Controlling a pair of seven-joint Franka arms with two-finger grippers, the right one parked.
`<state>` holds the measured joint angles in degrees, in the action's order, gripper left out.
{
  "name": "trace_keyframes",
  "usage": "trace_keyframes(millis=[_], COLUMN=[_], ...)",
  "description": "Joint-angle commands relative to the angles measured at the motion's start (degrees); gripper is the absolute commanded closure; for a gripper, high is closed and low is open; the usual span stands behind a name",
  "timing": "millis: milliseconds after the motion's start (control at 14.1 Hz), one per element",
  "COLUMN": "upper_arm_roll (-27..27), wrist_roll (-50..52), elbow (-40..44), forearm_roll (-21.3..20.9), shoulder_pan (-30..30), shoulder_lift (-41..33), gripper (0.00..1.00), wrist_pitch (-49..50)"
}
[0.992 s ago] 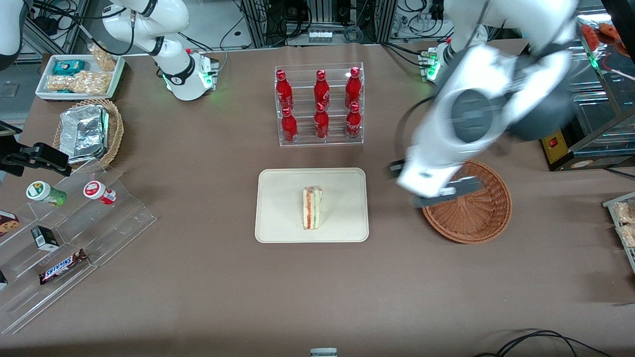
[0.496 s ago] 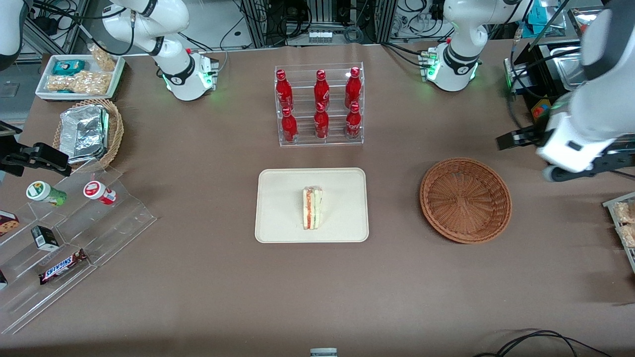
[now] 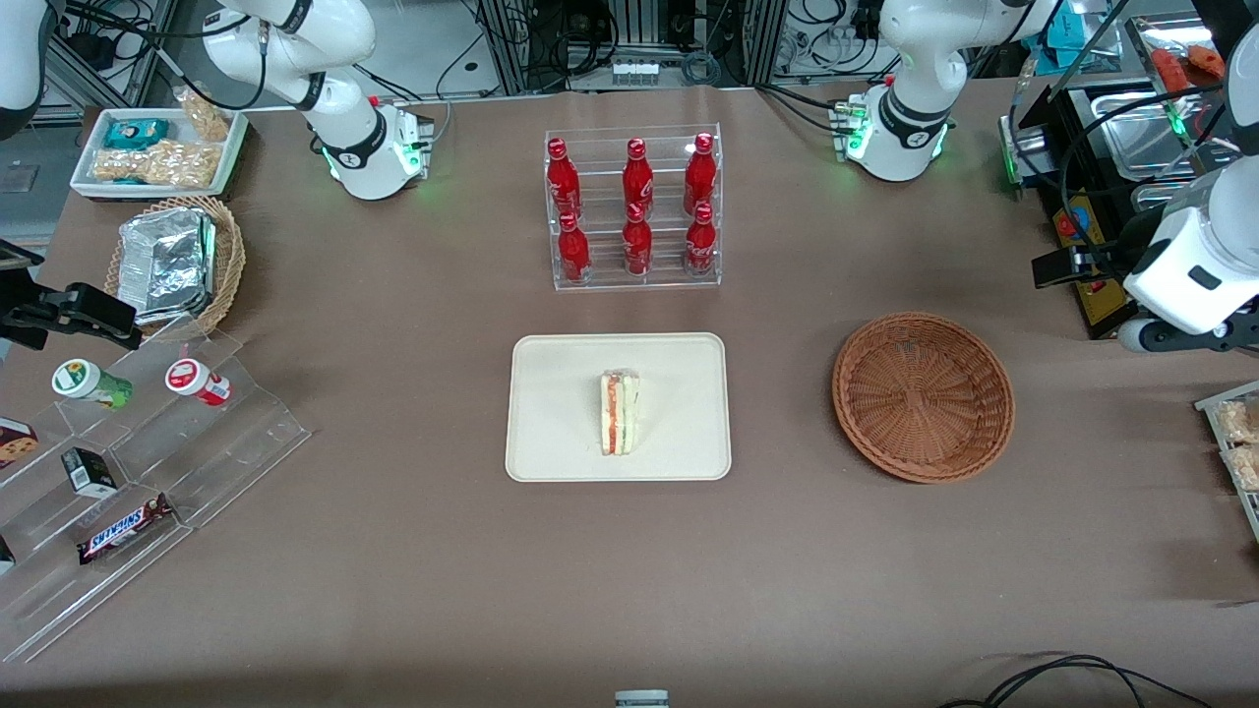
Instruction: Place sandwich from basket to tray
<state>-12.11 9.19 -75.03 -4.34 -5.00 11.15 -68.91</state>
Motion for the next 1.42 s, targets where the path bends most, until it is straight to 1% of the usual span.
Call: trace_keyframes(millis=[0,142,213,354,425,567,709,780,850,921,1205,1346], upper_arm_roll=[-0.7,-0.6,-0.6,-0.6,-0.5,-0.4,-0.5,-0.9,-0.8,-0.8,-0.6,-0.6], wrist_roll=[-0.8,-0.5,-0.2,-0.1,-0.1,0.2,2.7,4.4,5.6,4.9,5.0,5.0], elbow=[0.0,-2.5,-6.3,-16.6,-17.2,-15.2,-14.4,-12.2,-9.3,-8.3,-8.6,-9.3], forearm_roll=[-0.5,1.1,1.3,3.0,3.4,3.1,3.5,3.7,4.3,4.2,5.5,5.9], shoulder_pan=[0.0,-0.3,-0.3,-0.5,-0.5,-0.5,-1.4,-3.2,-3.5,-3.6,-3.9,-3.9], shoulder_lift=[-2.2,-4.7,-8.0,-15.5,-16.2,-15.6,-14.9,-13.1,-11.2,-10.0,-10.3,-10.4], gripper=[0.00,0.00,0.00,0.00,0.00,0.00,0.00,0.00,0.00,0.00,0.00,0.00], wrist_pitch=[1.2,0.4,-0.9,-7.5,-7.6,-4.8,-4.7,-4.7,-4.7,-4.7,-5.4,-8.8])
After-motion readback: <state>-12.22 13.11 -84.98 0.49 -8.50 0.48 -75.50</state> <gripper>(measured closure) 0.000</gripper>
